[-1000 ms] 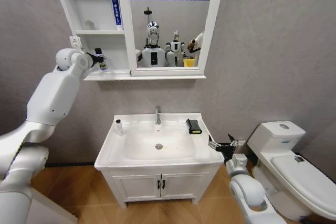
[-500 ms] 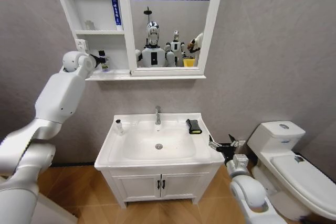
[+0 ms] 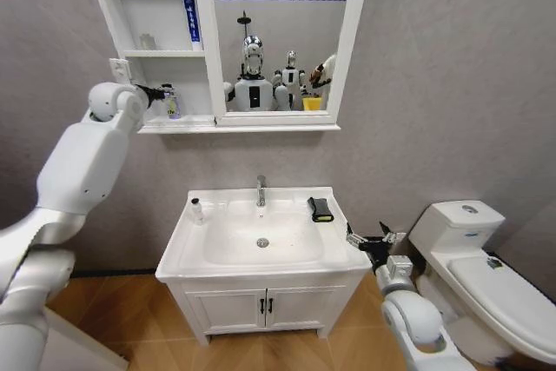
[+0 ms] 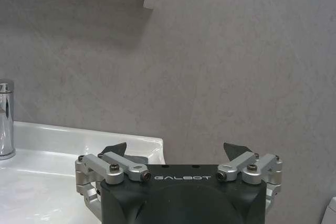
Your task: Move facial cleanser and shampoo from washbasin to cabinet, then wipe washbasin with towel.
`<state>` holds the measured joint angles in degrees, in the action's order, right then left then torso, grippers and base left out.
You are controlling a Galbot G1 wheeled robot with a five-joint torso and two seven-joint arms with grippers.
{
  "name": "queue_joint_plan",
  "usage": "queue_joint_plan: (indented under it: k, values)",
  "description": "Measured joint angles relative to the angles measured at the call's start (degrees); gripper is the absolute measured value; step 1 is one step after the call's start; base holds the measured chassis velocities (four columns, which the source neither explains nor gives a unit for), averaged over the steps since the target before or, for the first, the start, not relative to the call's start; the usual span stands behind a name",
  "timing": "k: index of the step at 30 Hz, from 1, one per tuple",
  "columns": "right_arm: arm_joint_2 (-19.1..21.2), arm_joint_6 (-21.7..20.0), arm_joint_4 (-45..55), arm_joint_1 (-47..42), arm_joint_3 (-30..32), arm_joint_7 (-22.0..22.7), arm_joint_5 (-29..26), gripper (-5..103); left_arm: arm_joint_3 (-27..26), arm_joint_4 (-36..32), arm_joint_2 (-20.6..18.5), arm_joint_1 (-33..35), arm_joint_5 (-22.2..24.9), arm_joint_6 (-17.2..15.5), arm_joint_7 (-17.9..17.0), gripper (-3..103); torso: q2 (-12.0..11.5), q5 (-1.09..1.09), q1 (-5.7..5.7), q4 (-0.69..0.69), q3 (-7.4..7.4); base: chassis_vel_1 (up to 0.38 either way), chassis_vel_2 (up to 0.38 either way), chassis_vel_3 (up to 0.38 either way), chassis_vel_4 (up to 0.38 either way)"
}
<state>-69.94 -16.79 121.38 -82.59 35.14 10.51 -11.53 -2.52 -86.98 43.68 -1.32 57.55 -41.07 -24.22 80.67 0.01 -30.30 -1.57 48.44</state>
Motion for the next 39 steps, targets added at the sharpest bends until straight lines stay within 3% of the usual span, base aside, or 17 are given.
queue_joint_plan:
  k: [2,3,6,8,11,13,14,16,17,20,21,24,31,39]
  values:
    - [0.0,-0.1,0.1,0.0,-0.2,0.0,0.0,100,-2.1,-6.7,-3.1,4.7,4.0,-0.5,-2.8,100,0.0,-0.02,-0.01,-0.01,0.00,0.000,0.000,0.000,0.000]
    - [-0.1,-0.1,0.2,0.0,-0.3,0.0,0.1,100,-4.1,-13.3,-5.4,9.3,7.4,-0.6,-6.1,100,0.0,0.00,0.00,0.00,0.00,0.000,0.000,0.000,0.000]
    - [-0.2,-0.2,0.4,-0.1,-0.4,0.0,0.2,100,-5.3,-17.3,-6.4,11.8,9.3,-0.6,-8.0,100,0.0,-0.01,0.00,0.00,0.00,0.000,0.000,0.000,0.000]
    - [-0.3,-0.3,0.9,-0.3,-0.5,0.0,0.2,100,-9.5,-25.2,-7.8,19.6,12.9,0.0,-14.0,100,0.0,0.03,0.01,-0.04,-0.01,0.000,0.000,0.000,0.000]
    - [-0.3,-0.3,1.3,-0.5,-0.5,0.1,0.3,100,-13.1,-28.3,-7.8,26.7,12.2,0.8,-15.7,100,0.0,0.01,0.00,-0.03,0.00,0.000,0.000,0.000,0.000]
    - [-0.3,-0.3,1.6,-0.9,-0.2,0.2,0.3,100,-16.0,-30.0,-6.4,35.3,7.8,2.4,-15.5,100,0.0,0.00,0.00,0.03,0.00,0.000,0.000,0.000,0.000]
    - [-0.3,-0.3,1.6,-0.9,-0.2,0.2,0.3,100,-16.0,-30.0,-6.4,35.3,7.8,2.4,-15.5,100,0.0,0.00,0.00,0.03,0.00,0.000,0.000,0.000,0.000]
    - [-0.6,-0.2,2.0,-1.7,0.4,0.2,0.6,100,-15.9,-28.5,-3.1,39.9,2.1,5.2,-13.9,100,0.0,0.01,0.01,0.02,0.01,0.000,0.000,0.000,0.000]
    - [-0.6,-0.2,2.0,-1.7,0.4,0.2,0.6,100,-15.9,-28.5,-3.1,39.9,2.1,5.2,-13.9,100,0.0,0.01,0.01,0.02,0.01,0.000,0.000,0.000,0.000]
    - [-1.2,0.0,2.1,-2.0,0.5,0.4,1.1,100,-13.6,-21.7,4.7,42.6,-11.0,13.7,-6.0,100,0.0,0.01,0.00,-0.04,0.01,0.000,0.000,0.000,0.000]
    - [-1.2,0.0,2.1,-2.0,0.5,0.4,1.1,100,-13.6,-21.7,4.7,42.6,-11.0,13.7,-6.0,100,0.0,0.01,0.00,-0.04,0.01,0.000,0.000,0.000,0.000]
    - [-1.5,0.0,2.1,-2.0,0.3,0.6,1.2,100,-12.0,-15.0,10.6,44.0,-19.2,18.1,-1.2,100,0.0,0.01,-0.02,-0.04,0.02,0.000,0.000,0.000,0.000]
    - [-1.5,0.0,1.3,-2.2,0.8,0.7,1.2,100,-12.7,-3.6,18.5,46.7,-28.4,24.5,3.6,100,0.0,0.02,-0.02,-0.01,0.02,0.000,0.000,0.000,0.000]
    - [-1.8,0.0,0.6,-1.8,0.5,0.7,1.4,100,-14.0,0.2,23.4,49.9,-33.9,26.5,4.5,100,0.0,0.01,-0.02,-0.01,0.02,0.000,0.000,0.000,0.000]
